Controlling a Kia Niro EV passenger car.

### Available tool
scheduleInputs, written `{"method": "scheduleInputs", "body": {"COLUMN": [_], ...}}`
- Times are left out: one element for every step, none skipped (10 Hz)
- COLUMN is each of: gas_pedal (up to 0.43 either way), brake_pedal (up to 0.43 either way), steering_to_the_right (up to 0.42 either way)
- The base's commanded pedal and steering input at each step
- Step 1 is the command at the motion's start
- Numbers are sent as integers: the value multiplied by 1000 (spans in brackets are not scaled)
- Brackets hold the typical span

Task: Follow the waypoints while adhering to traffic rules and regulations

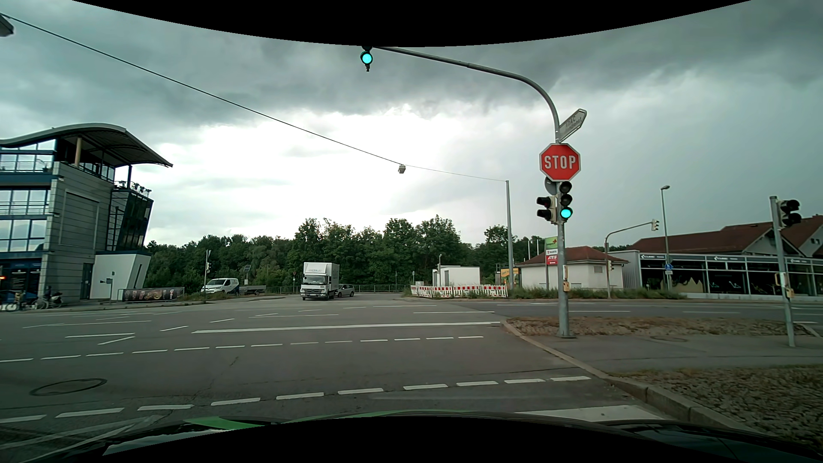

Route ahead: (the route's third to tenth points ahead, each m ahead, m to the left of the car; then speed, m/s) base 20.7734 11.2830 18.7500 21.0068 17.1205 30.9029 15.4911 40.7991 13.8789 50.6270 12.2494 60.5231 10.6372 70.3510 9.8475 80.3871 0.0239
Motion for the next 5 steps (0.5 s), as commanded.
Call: {"method": "scheduleInputs", "body": {"gas_pedal": [20,98,150,177,228], "brake_pedal": [0,0,0,0,0], "steering_to_the_right": [-95,-95,-95,-95,-94]}}
